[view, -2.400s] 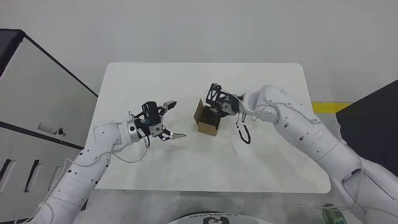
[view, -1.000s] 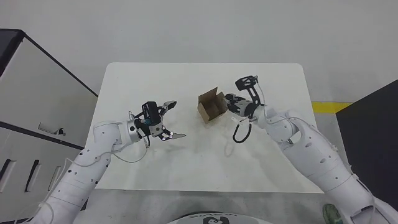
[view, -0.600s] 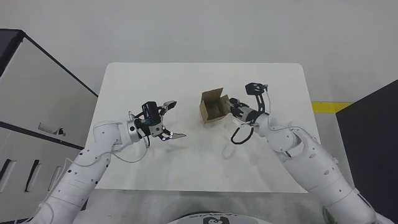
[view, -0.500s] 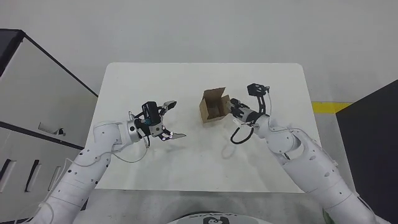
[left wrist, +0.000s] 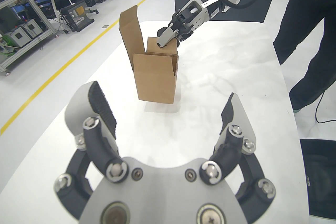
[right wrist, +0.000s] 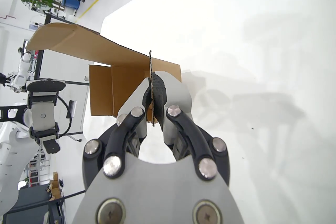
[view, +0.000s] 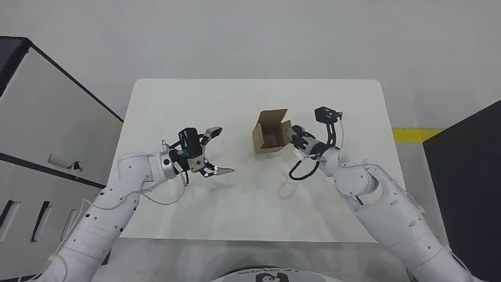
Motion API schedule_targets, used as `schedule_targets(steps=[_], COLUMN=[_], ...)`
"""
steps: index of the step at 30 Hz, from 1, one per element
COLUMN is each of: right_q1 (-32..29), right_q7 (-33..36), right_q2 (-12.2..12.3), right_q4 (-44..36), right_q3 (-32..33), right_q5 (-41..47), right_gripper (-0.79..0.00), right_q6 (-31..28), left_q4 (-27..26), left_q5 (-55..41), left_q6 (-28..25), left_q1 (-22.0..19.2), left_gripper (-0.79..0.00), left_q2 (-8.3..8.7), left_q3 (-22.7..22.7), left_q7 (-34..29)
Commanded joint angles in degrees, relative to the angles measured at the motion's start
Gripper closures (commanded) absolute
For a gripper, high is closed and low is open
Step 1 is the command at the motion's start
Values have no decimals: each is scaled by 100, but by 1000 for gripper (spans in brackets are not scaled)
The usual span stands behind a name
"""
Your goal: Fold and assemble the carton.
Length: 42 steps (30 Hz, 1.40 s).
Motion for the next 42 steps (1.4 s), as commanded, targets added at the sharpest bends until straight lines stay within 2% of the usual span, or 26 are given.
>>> schedule_targets(steps=[1,9,20,21,22,24,25,26,27,34,37,39,42], right_q1=[-42,-116,-219,-226,-236,-264,-280,-298,-316,-551,-756,-932,-975], right_q7=[-160,-488,-580,-570,-564,-557,-557,-556,-552,-484,-295,12,39], right_q2=[-27,-125,-214,-218,-223,-231,-233,-235,-236,-189,-126,-81,-60], right_q4=[-98,-277,-181,-180,-178,-173,-166,-163,-171,-500,-791,-961,-947], right_q3=[-30,-107,-147,-145,-138,-114,-96,-78,-56,307,660,953,1106], right_q5=[-43,-164,-231,-242,-244,-231,-233,-234,-231,-301,-230,121,114], right_gripper=[0,0,-12,-145,-345,-600,-693,-708,-773,-785,-785,-785,-785], right_q6=[310,1030,1086,1065,1043,972,946,922,887,682,407,52,86], left_q4=[0,0,0,0,0,0,0,0,0,0,0,0,0], left_q5=[0,0,0,0,0,0,0,0,0,0,0,0,0], left_q6=[0,0,0,0,0,0,0,0,0,0,0,0,0], left_q1=[0,0,0,0,0,0,0,0,0,0,0,0,0], left_gripper=[-785,-785,-785,-785,-785,-785,-785,-785,-785,-785,-785,-785,-785], left_q2=[0,0,0,0,0,0,0,0,0,0,0,0,0], left_q3=[0,0,0,0,0,0,0,0,0,0,0,0,0], left_q7=[0,0,0,0,0,0,0,0,0,0,0,0,0])
